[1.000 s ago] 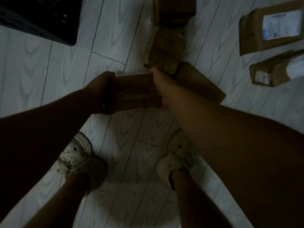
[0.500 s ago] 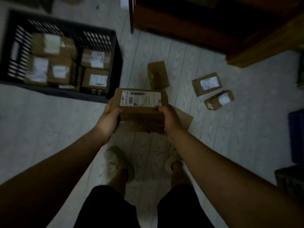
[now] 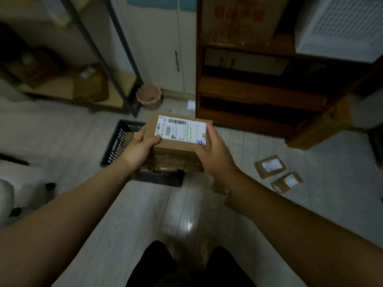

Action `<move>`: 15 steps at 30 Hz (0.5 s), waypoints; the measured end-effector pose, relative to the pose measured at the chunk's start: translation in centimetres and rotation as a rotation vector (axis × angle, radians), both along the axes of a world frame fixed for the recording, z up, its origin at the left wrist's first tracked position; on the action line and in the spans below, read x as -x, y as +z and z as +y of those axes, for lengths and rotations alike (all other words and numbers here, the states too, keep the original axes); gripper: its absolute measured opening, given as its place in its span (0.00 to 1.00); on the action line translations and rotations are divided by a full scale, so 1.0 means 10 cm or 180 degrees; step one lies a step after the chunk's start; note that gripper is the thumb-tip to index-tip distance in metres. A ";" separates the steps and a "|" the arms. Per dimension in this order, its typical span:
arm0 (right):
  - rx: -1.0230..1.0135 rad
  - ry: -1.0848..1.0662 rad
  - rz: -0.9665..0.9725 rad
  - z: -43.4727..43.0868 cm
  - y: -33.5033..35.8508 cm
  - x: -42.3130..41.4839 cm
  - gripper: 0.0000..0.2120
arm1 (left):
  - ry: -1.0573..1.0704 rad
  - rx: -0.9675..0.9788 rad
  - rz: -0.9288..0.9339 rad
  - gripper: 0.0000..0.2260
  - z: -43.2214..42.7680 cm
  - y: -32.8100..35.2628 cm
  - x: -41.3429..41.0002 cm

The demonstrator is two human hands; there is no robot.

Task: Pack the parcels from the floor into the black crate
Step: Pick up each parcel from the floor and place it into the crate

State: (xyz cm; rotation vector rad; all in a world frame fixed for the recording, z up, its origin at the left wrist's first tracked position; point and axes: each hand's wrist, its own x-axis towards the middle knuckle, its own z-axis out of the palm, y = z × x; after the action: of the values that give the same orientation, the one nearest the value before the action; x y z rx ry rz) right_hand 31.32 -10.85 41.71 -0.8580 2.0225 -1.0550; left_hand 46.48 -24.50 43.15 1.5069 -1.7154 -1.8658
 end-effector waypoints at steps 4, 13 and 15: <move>-0.0607 0.0871 0.0944 -0.22 0.41 -0.03 0.47 | 0.0041 0.0174 0.0316 0.30 -0.13 0.36 -0.11; -0.0932 0.1077 0.2292 -1.18 0.70 -0.49 0.34 | -0.0700 0.0716 0.0124 0.27 -1.04 0.72 -0.59; -0.1021 0.1044 0.2317 -1.39 0.63 -0.69 0.34 | -0.0946 0.0917 -0.0013 0.33 -1.31 0.68 -0.77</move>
State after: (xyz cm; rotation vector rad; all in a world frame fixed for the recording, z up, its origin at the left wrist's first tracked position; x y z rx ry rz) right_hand 38.21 -24.76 48.00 -1.4726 2.4079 -0.2198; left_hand 54.18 -37.64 49.90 1.2013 -2.1986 -1.6422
